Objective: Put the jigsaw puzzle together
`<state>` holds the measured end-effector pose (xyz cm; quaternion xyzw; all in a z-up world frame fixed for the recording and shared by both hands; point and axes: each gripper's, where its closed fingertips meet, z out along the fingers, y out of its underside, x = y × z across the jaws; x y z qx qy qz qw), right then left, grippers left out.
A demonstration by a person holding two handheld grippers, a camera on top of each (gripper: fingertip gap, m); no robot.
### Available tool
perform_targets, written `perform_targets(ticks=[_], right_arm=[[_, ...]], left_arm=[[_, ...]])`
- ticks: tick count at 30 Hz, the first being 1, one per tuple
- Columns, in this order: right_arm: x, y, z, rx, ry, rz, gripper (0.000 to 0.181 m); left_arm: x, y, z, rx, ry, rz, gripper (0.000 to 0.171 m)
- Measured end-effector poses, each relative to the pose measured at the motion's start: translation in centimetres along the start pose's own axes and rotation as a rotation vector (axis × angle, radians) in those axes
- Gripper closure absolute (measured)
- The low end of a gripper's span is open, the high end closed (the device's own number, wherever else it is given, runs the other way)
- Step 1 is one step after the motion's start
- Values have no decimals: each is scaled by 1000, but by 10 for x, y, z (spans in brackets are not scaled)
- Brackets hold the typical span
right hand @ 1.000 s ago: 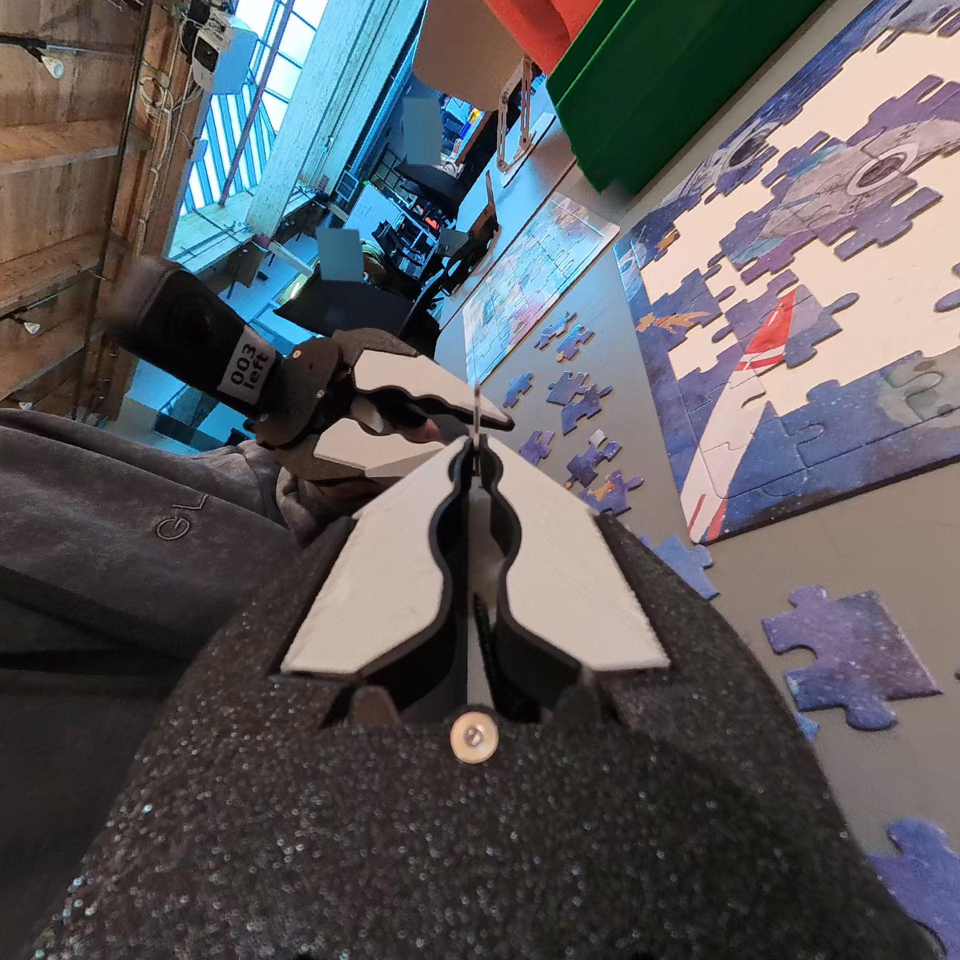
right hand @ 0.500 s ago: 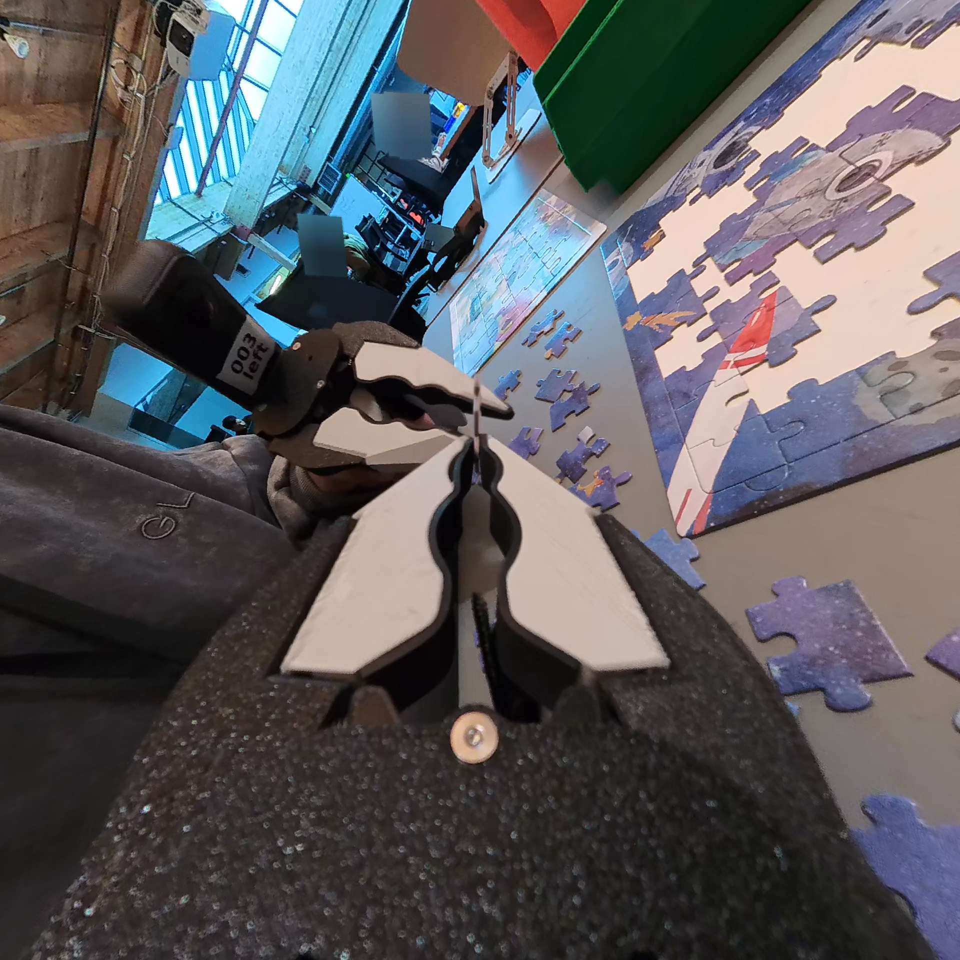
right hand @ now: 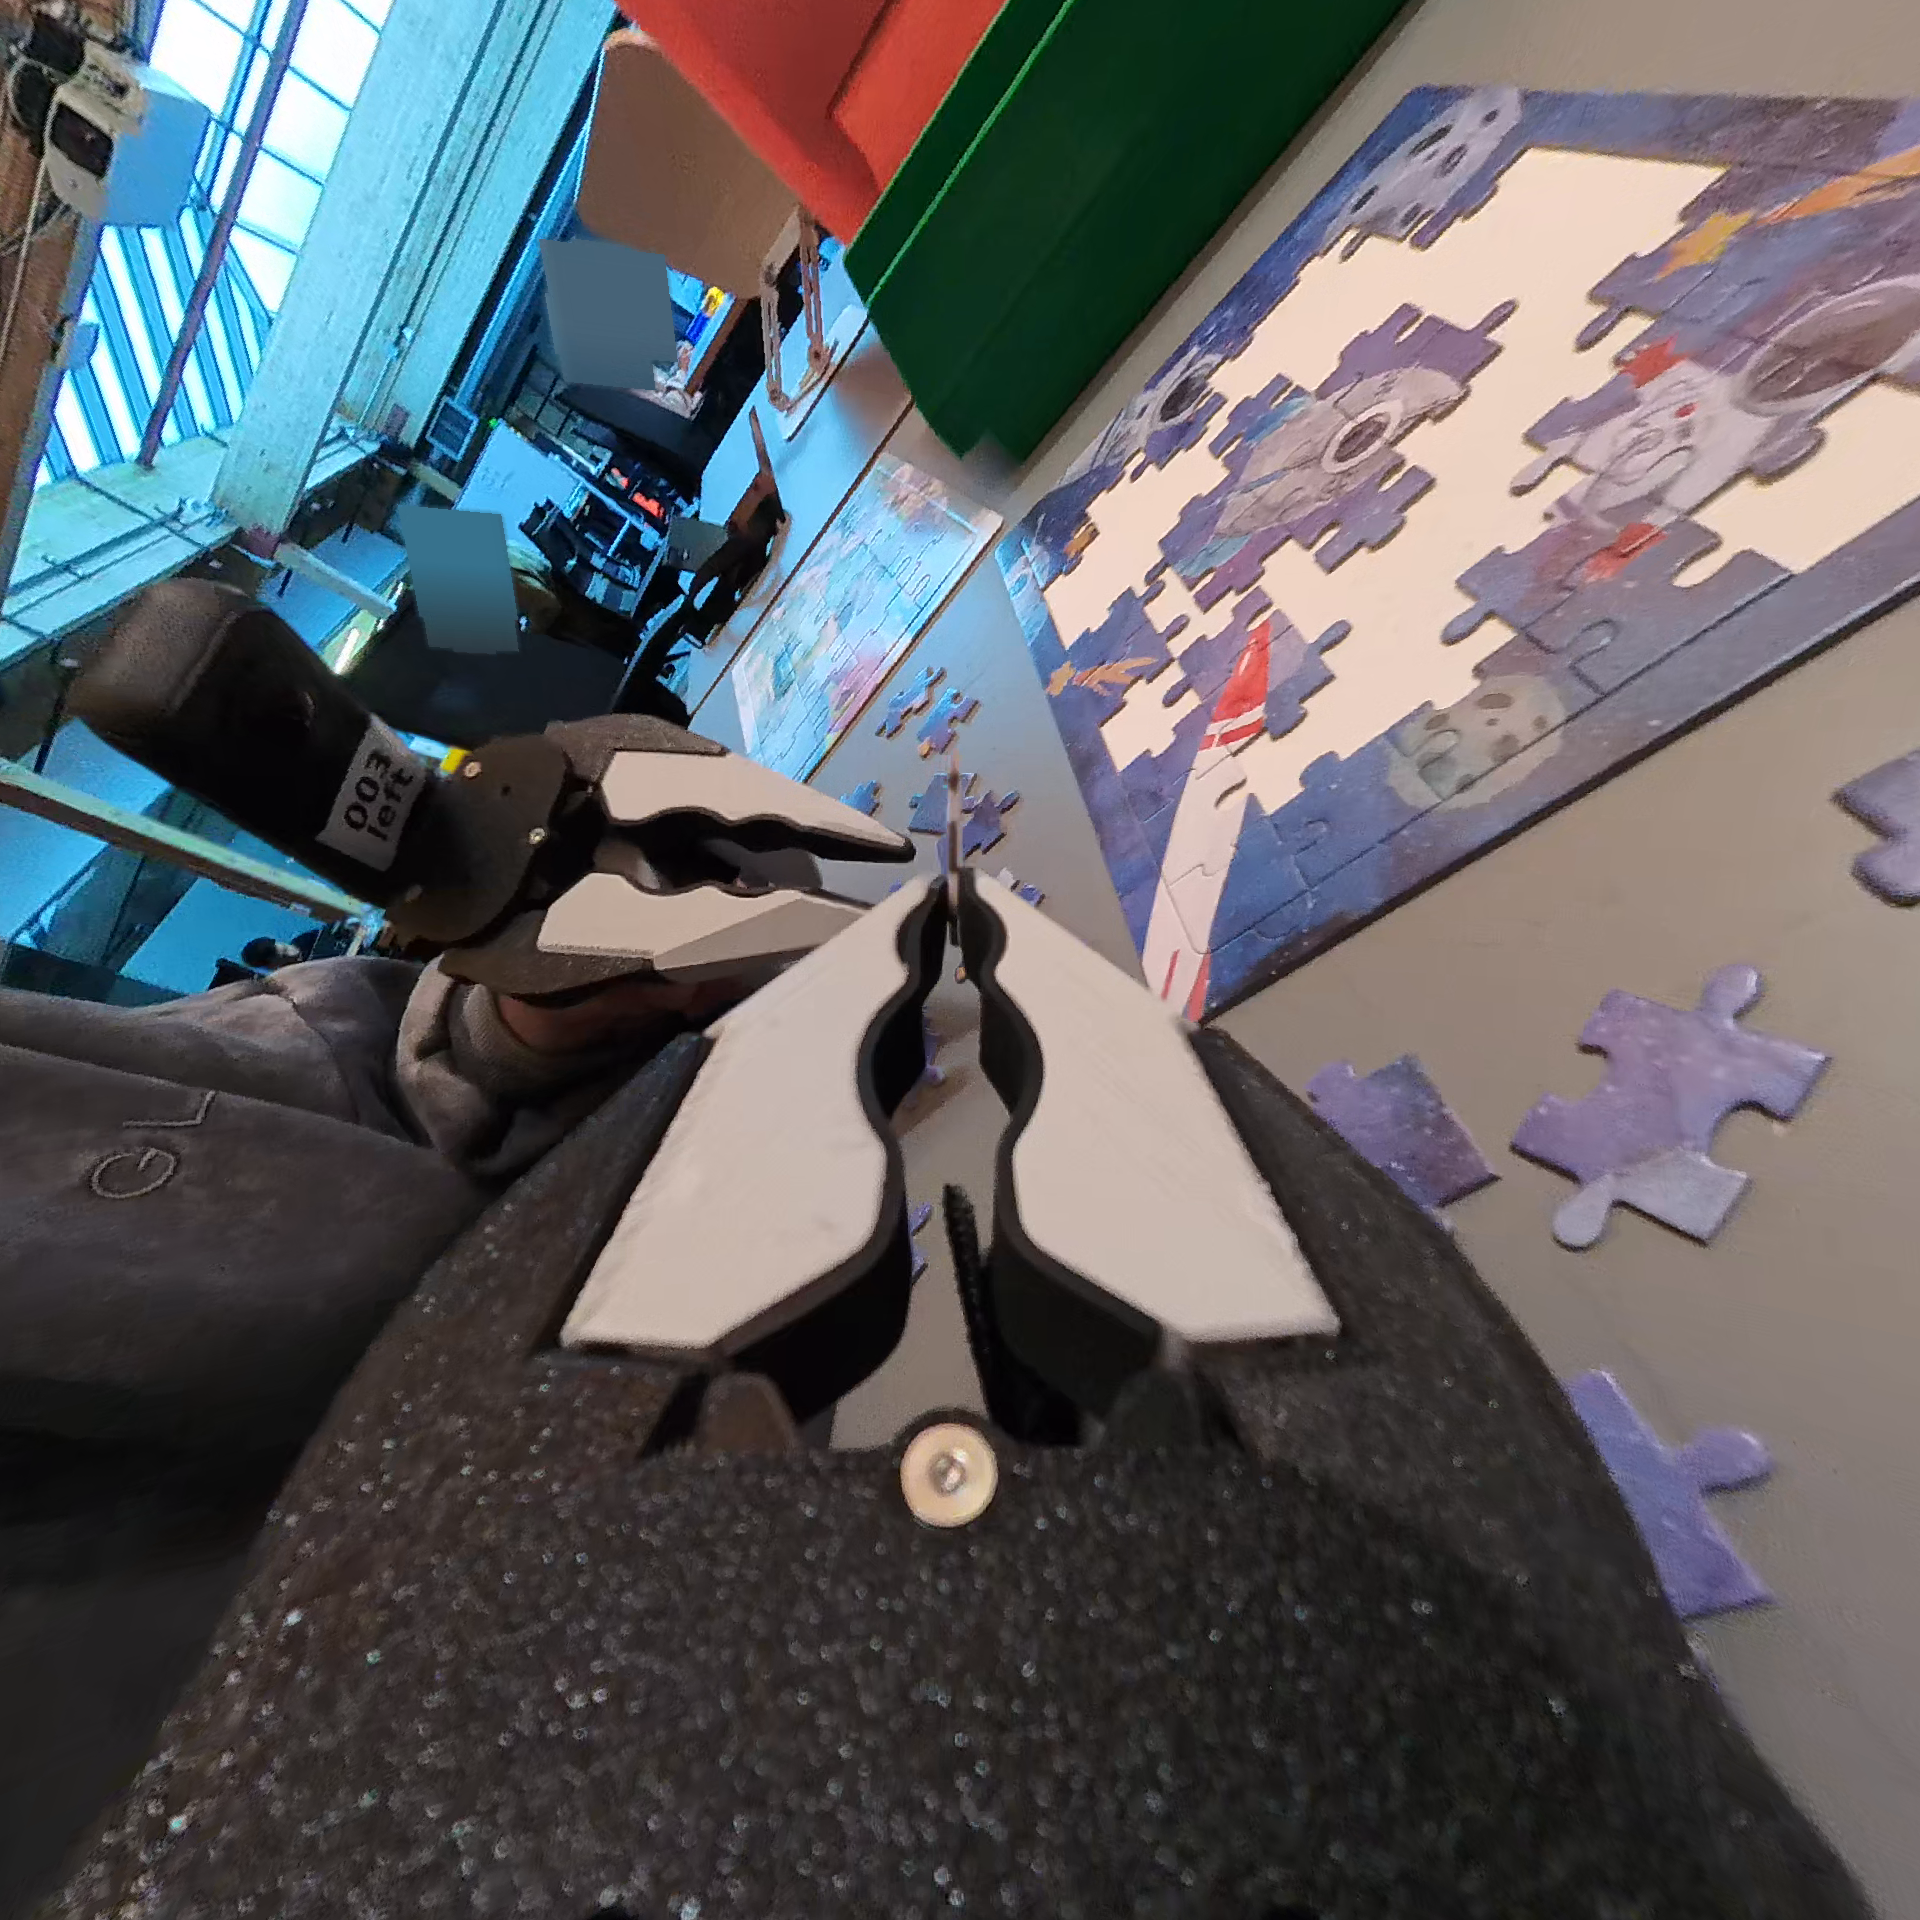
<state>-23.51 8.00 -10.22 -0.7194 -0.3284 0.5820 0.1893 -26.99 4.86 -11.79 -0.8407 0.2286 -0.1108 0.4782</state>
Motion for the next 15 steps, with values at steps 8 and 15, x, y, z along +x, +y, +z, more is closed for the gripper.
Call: perform_targets(ticks=[8, 15], right_arm=[[-5, -6, -5, 35, -73, 65, 179], [-17, -12, -5, 78, -170, 103, 179]], left_arm=[[1, -10, -3, 81, 8, 13, 156], [0, -27, -16, 207, 3, 25, 156]])
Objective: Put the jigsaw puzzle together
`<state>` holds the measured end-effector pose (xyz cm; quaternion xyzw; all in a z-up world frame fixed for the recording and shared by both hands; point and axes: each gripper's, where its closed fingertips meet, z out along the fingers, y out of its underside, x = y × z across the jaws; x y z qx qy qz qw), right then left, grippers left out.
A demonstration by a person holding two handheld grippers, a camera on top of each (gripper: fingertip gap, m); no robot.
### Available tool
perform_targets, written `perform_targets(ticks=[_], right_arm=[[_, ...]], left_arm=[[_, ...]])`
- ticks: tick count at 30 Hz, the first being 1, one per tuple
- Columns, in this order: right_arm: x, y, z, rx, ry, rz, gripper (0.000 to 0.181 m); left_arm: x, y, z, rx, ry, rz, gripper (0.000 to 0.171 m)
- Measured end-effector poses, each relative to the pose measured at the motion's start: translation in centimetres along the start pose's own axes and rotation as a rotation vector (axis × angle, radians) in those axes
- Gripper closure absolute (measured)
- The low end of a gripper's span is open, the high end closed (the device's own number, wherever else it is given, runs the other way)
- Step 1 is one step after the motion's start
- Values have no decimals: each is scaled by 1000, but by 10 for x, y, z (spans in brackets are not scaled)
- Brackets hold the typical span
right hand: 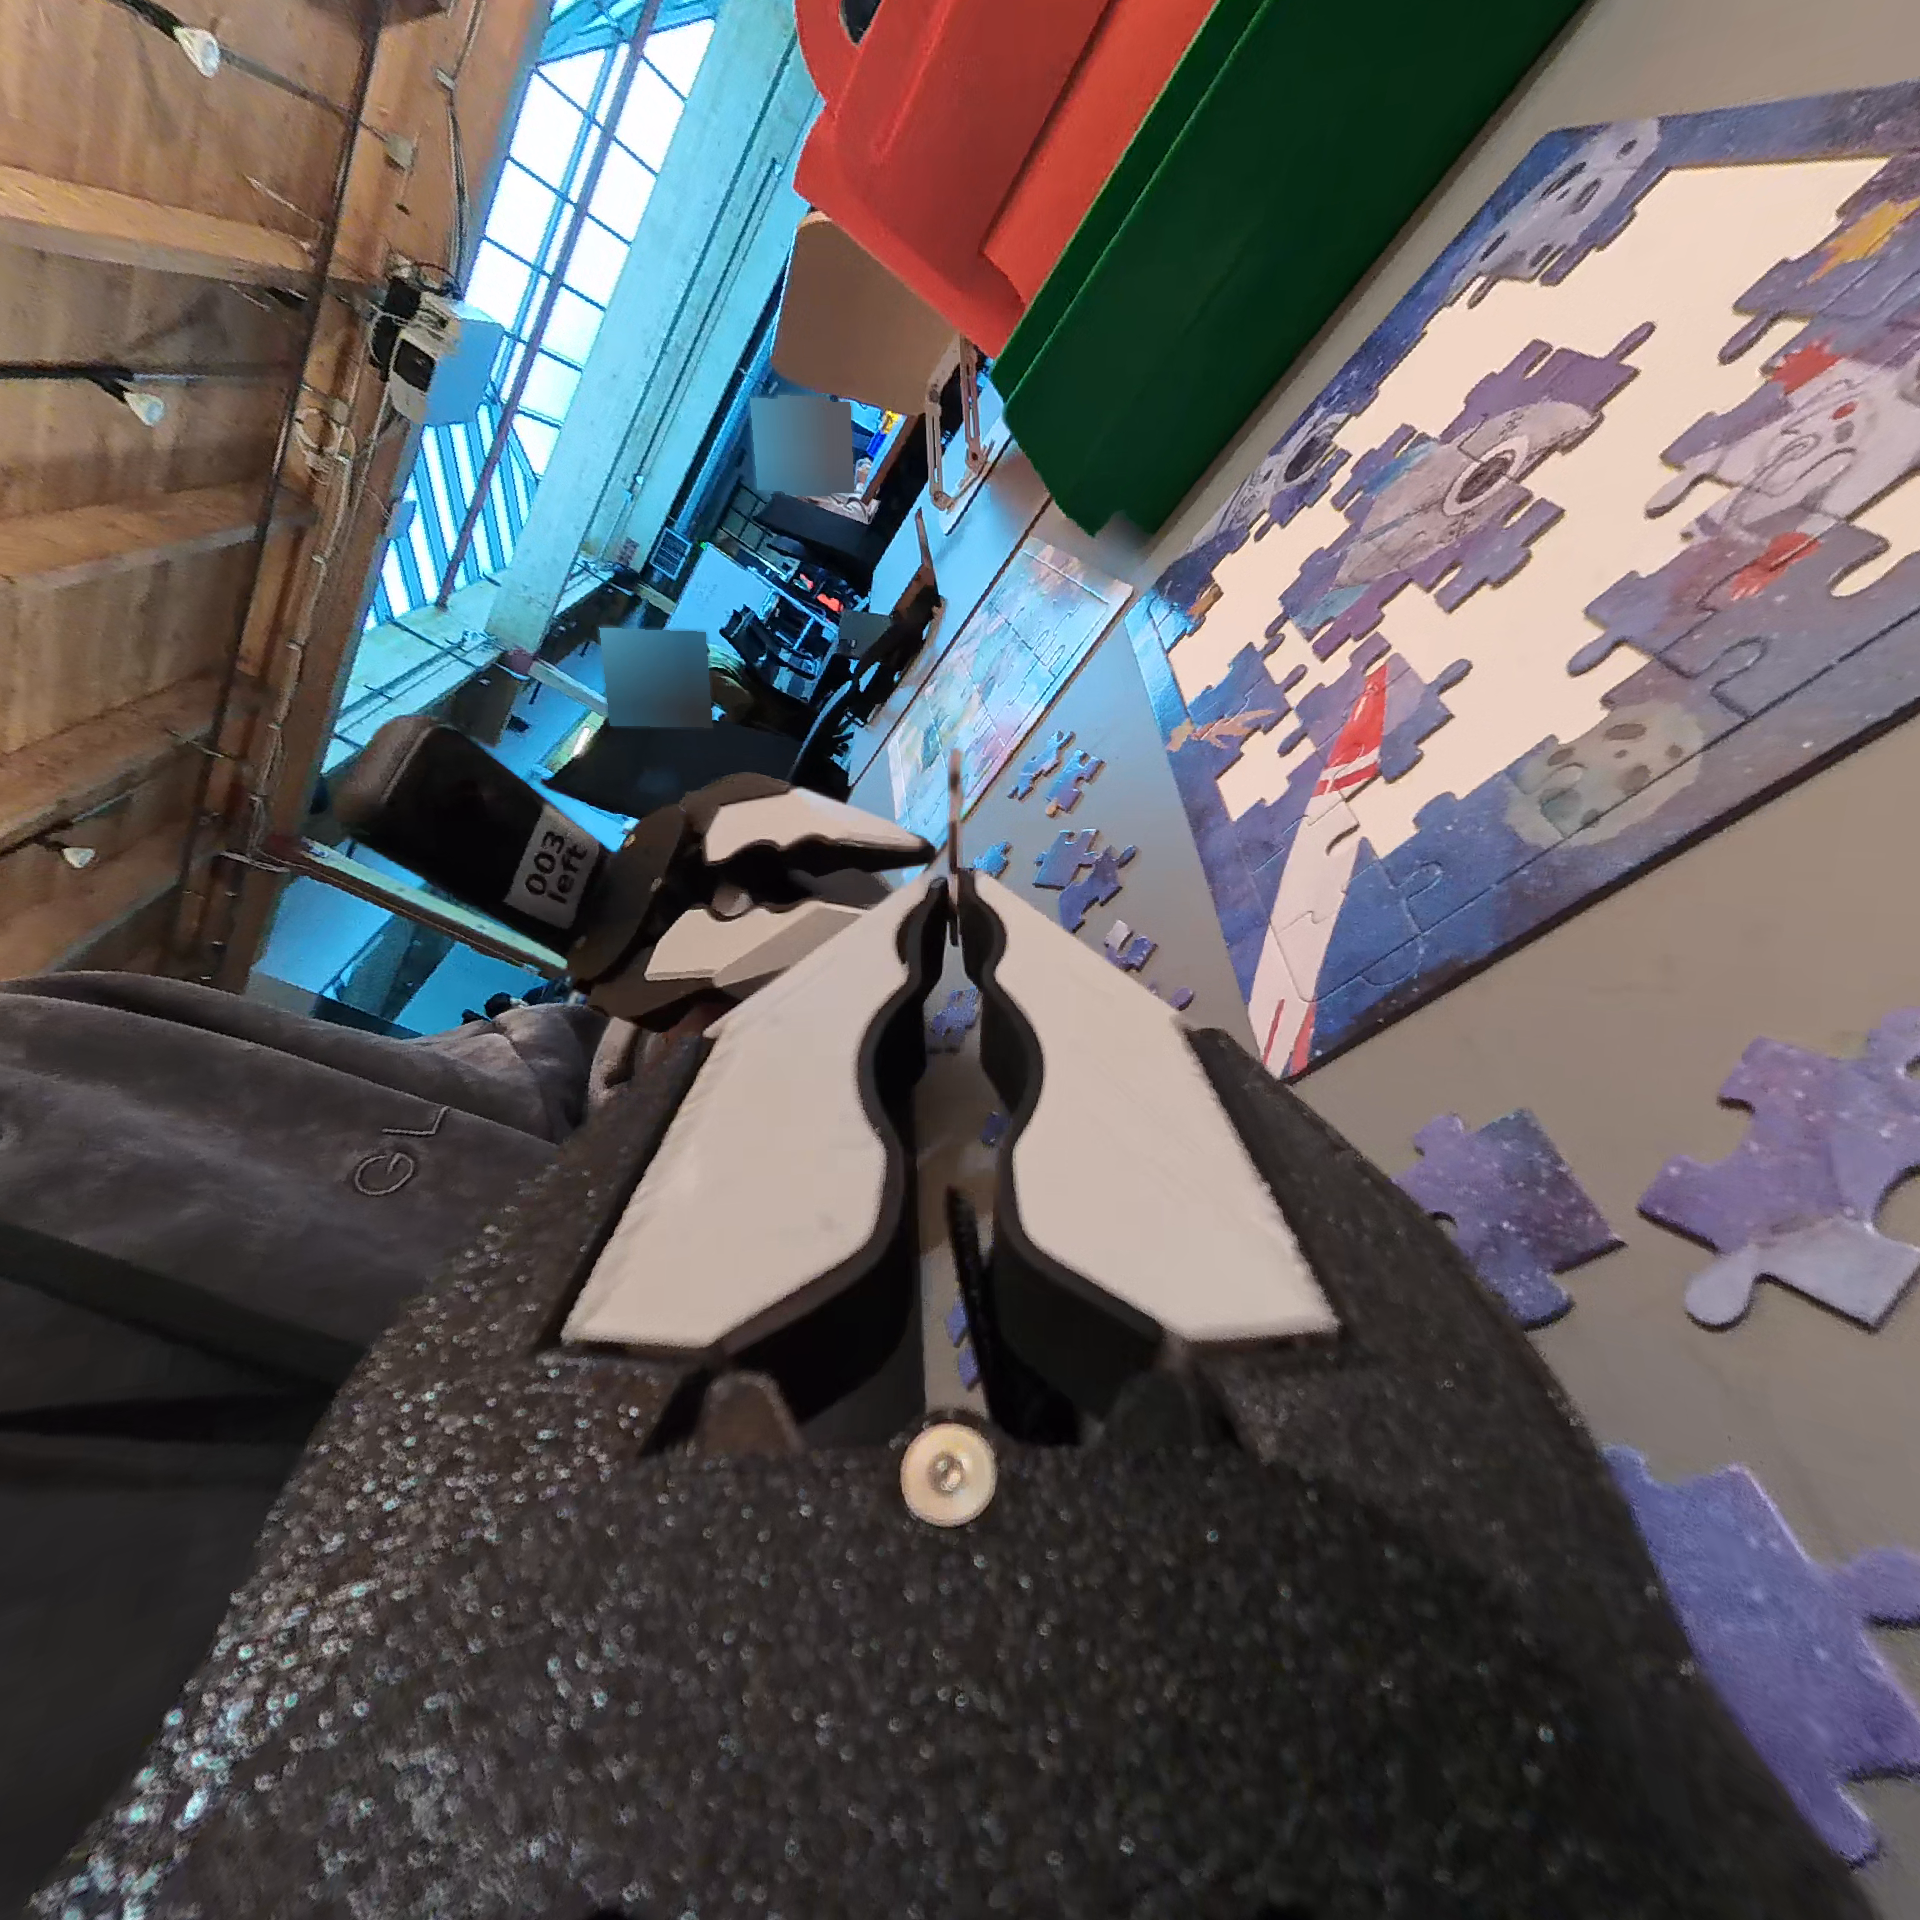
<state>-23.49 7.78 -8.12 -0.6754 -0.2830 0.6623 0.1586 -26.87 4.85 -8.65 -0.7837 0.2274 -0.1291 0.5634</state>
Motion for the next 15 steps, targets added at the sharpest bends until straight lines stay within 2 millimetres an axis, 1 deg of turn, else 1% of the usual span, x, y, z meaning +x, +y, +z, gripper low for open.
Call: perform_targets(ticks=[3, 5, 6, 9, 10, 11, 12, 13, 15], right_arm=[[3, 2, -2, -19, 13, 1, 179], [7, 4, -11, -98, 70, -48, 179], [10, 8, -21, -160, 114, -83, 179], [19, 26, -61, -336, 241, -223, 179], [16, 32, -71, -363, 223, -285, 179], [11, 42, -80, -399, 179, -320, 179], [10, 54, -90, -448, 158, -313, 179], [14, 63, -100, -488, 162, -293, 179], [13, 76, -116, -517, 109, -240, 179]], left_arm=[[-2, -3, -3, 18, -25, 31, 156], [-2, -2, -3, 14, -38, 50, 156], [-2, -1, -3, 12, -43, 57, 156], [-2, 0, -2, 2, -48, 67, 156], [-2, 1, -2, -1, -48, 69, 156], [-1, 2, -1, -5, -49, 70, 156], [-1, 2, 0, -10, -50, 72, 156], [-2, 3, 0, -13, -52, 73, 156], [-3, 5, 1, -21, -54, 72, 156]])
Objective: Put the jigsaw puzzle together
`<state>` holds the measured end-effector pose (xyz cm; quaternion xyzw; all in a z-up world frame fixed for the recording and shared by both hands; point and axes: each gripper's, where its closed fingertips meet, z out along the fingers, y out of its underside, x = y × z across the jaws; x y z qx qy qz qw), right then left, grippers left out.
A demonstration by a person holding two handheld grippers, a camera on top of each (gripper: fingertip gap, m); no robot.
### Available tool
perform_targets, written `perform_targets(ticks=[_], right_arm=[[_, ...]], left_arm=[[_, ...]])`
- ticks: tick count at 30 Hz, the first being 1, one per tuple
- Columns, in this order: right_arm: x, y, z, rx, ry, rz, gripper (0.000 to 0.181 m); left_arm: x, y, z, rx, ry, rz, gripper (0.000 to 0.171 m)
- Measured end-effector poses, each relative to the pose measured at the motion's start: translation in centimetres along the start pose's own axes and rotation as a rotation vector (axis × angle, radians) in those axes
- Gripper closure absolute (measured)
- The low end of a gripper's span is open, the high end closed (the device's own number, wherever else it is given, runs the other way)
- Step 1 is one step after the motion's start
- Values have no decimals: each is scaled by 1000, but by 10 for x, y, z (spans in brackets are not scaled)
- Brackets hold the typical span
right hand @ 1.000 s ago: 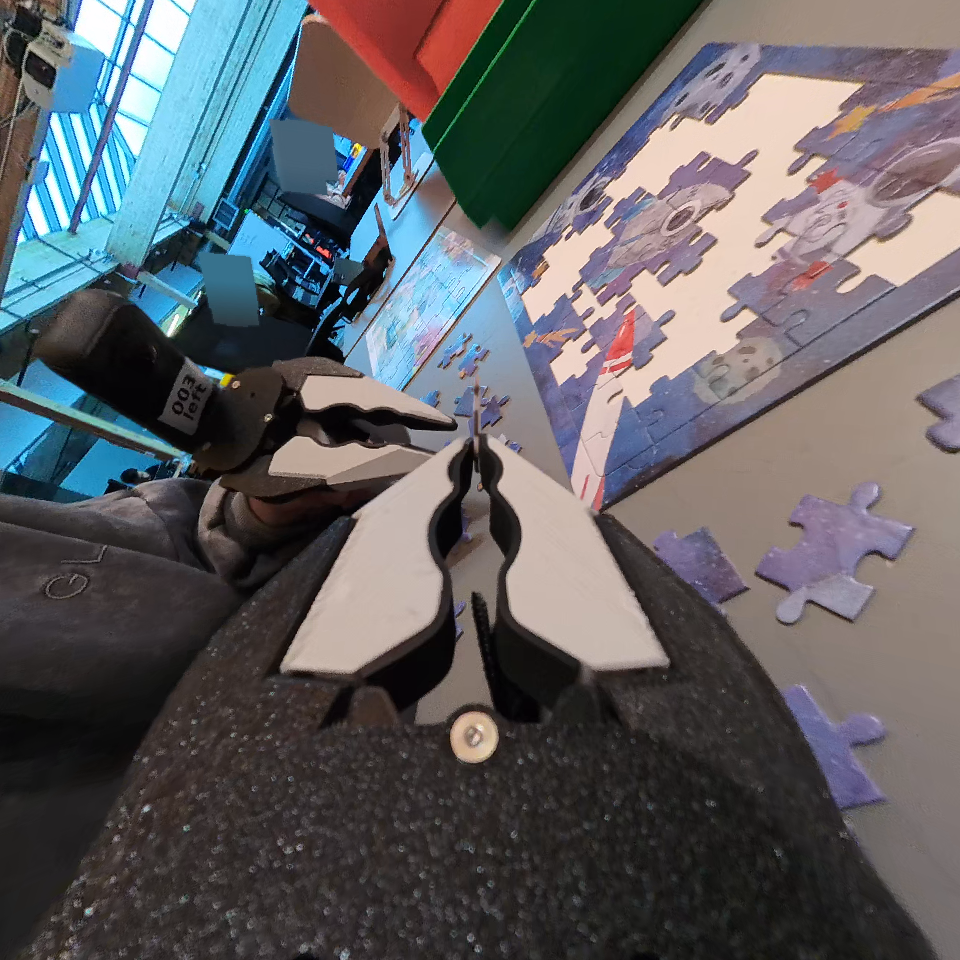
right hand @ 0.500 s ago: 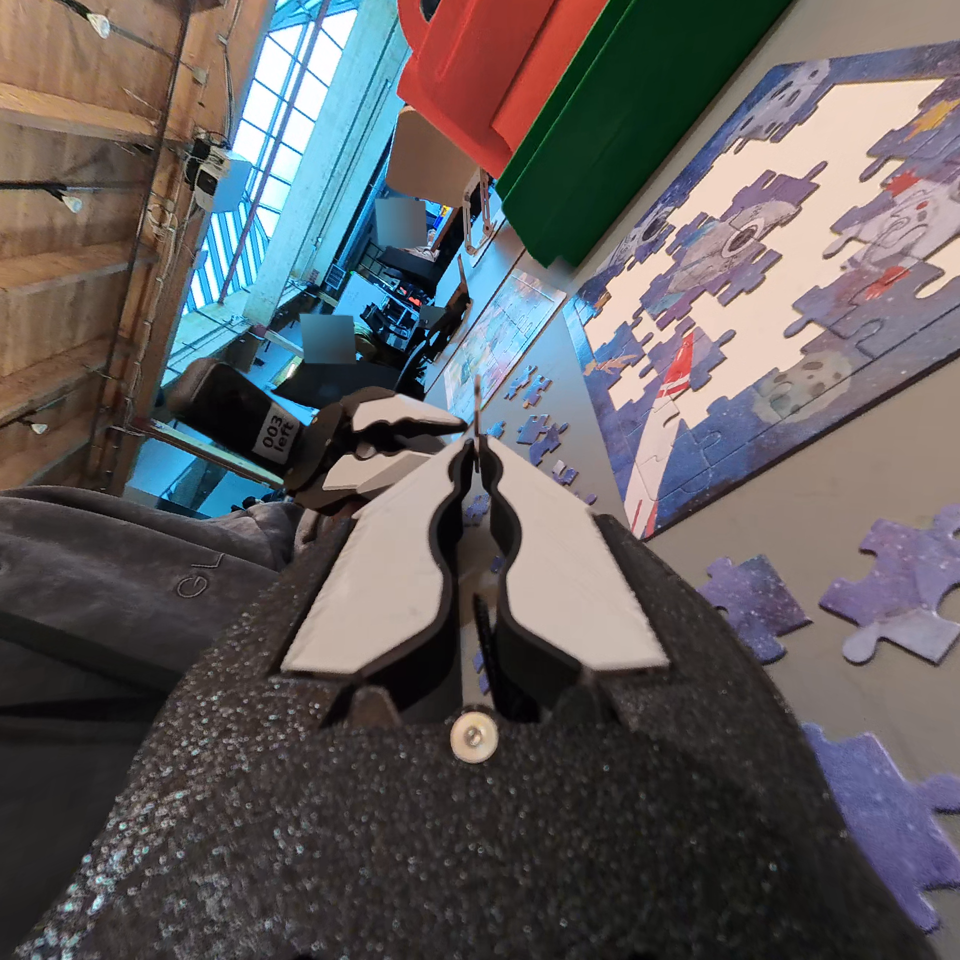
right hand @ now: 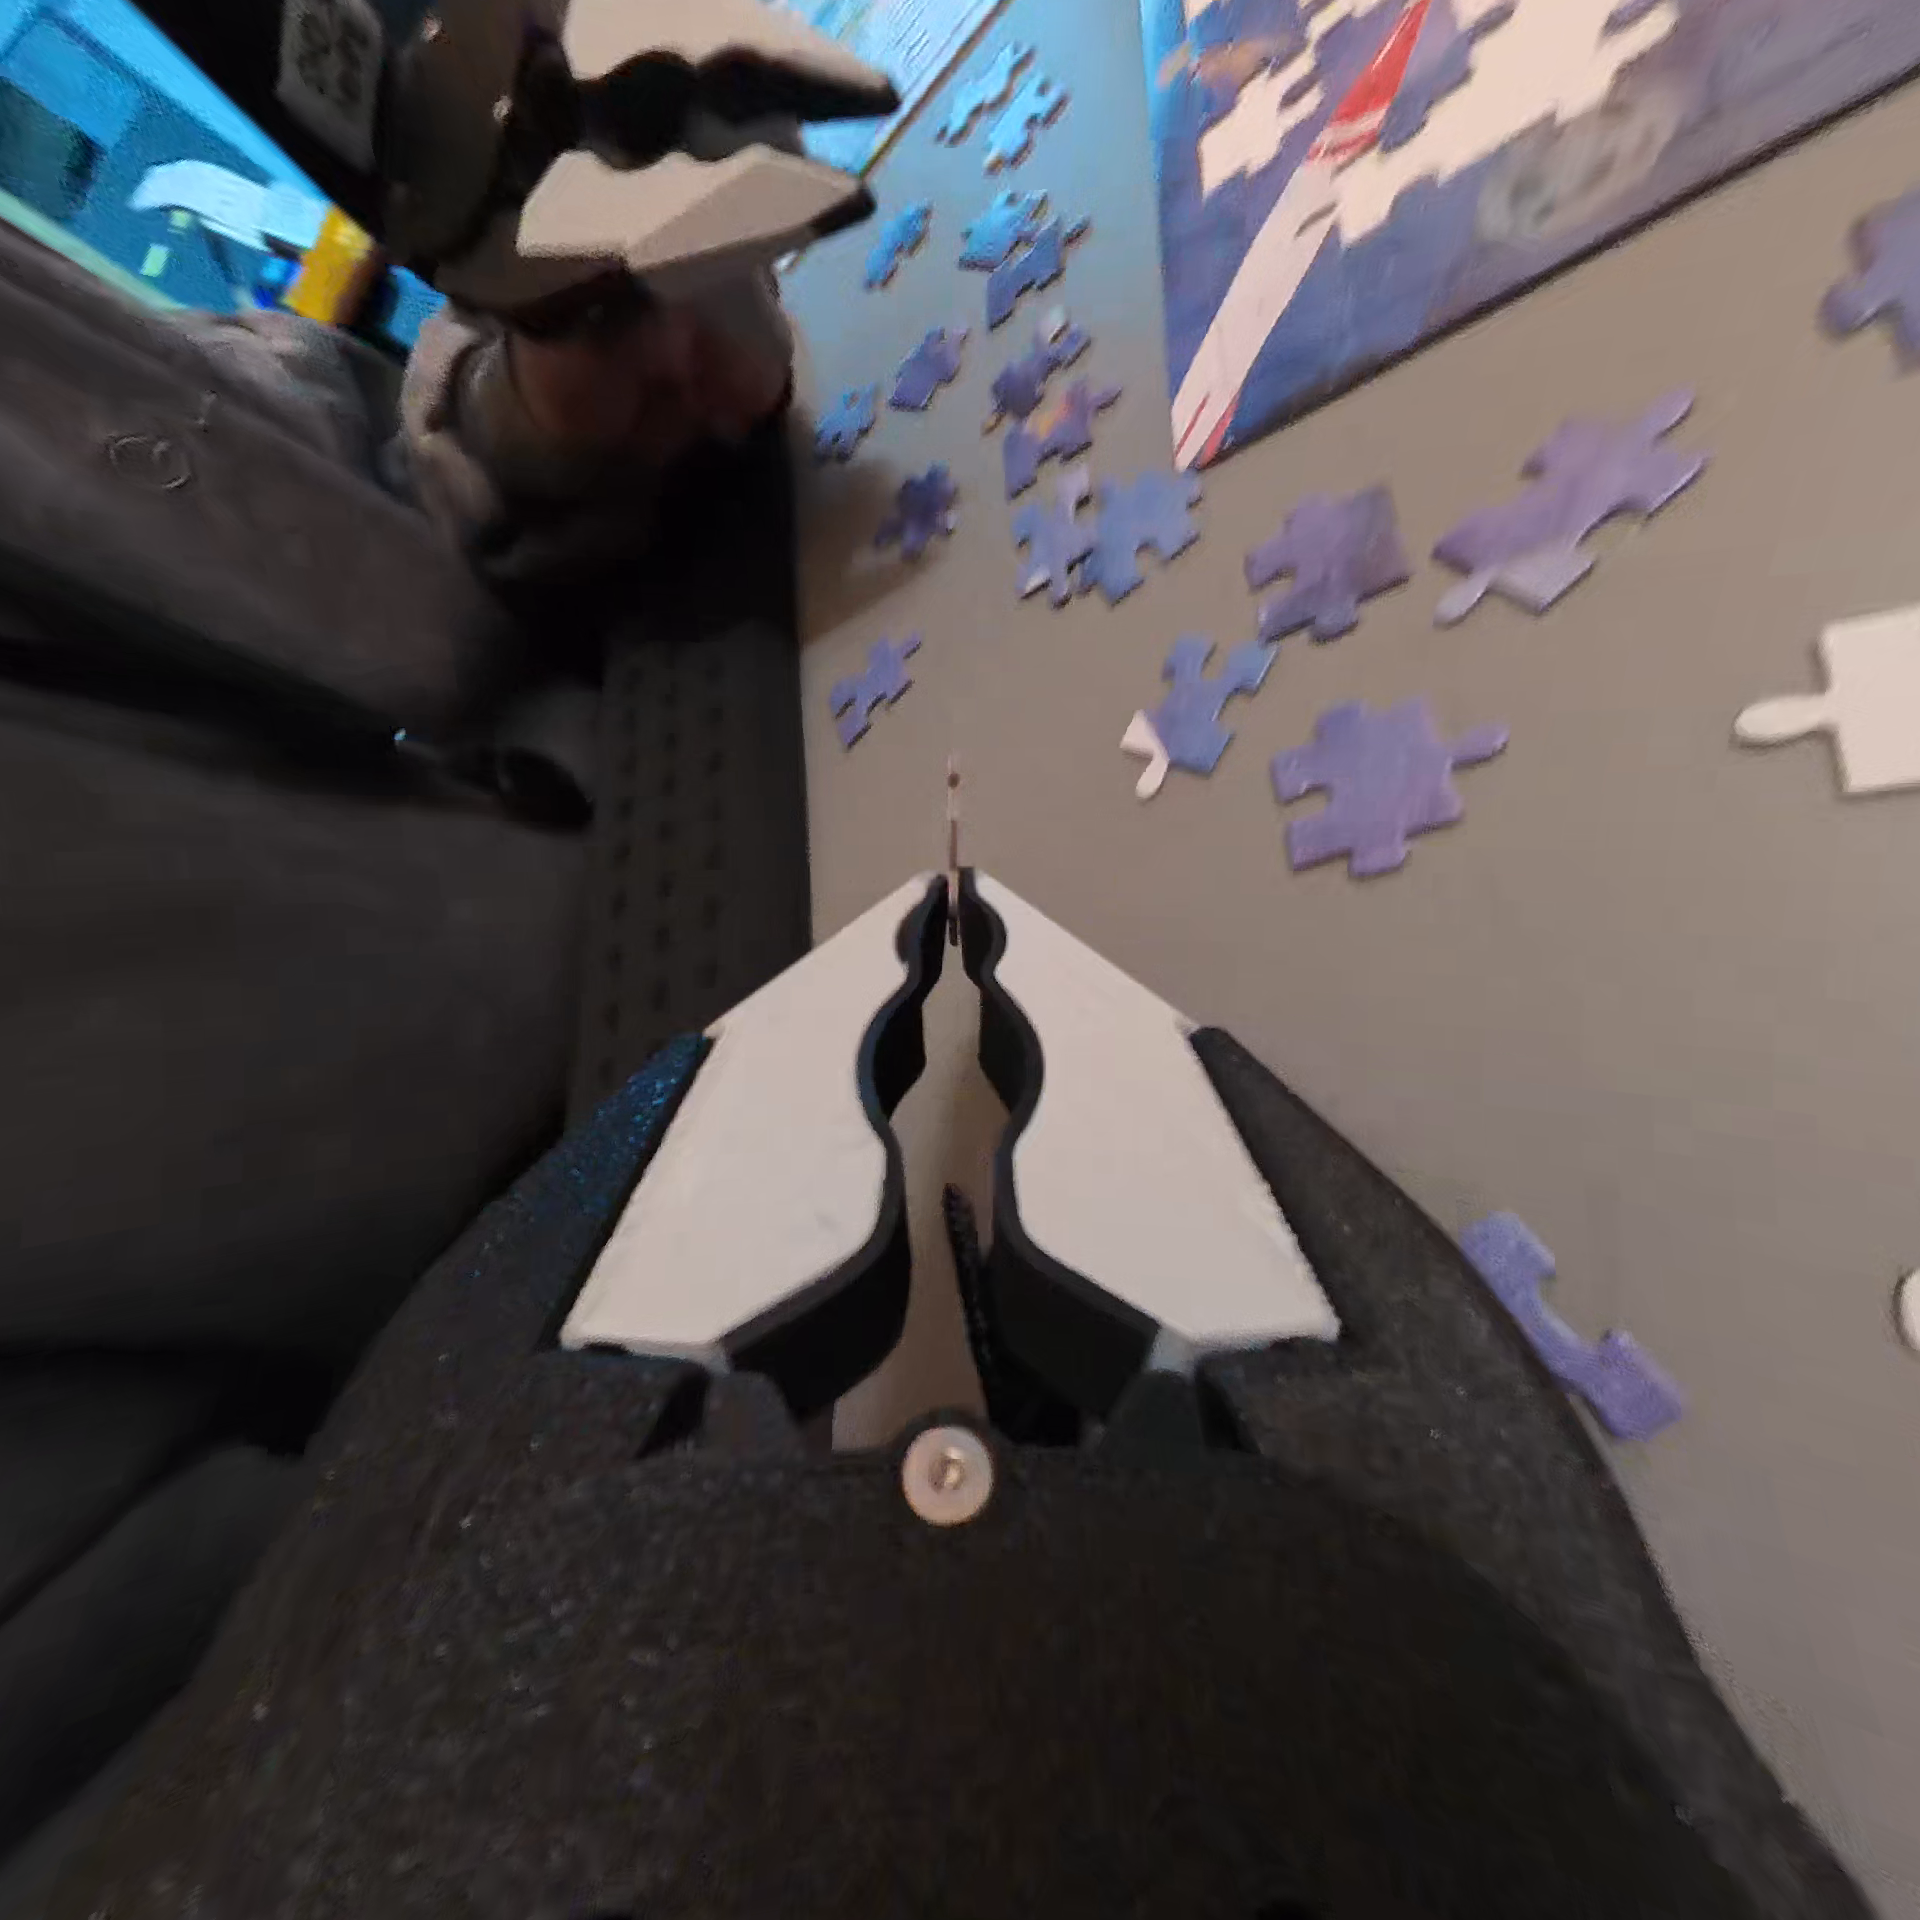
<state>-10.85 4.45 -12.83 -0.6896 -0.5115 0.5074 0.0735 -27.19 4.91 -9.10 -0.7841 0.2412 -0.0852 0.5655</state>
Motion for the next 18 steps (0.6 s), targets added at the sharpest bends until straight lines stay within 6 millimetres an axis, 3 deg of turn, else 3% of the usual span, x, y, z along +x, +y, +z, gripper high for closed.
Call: perform_targets(ticks=[5, 8, 11, 15, 18], right_arm=[[25, 27, -6, -97, 148, 15, 179], [42, 38, -8, -182, 261, 23, 169], [44, 37, -13, -189, 288, 41, 157], [54, 19, -44, -118, 458, -2, 150], [67, 1, -84, -54, 683, -91, 150]], left_arm=[[-10, 3, 4, -12, -26, -23, 156], [-18, 3, 3, -5, -32, -71, 156], [-19, 3, 2, 1, -28, -97, 156], [-18, 3, 2, 1, -24, -90, 156], [-16, 3, 1, 1, -18, -89, 156]])
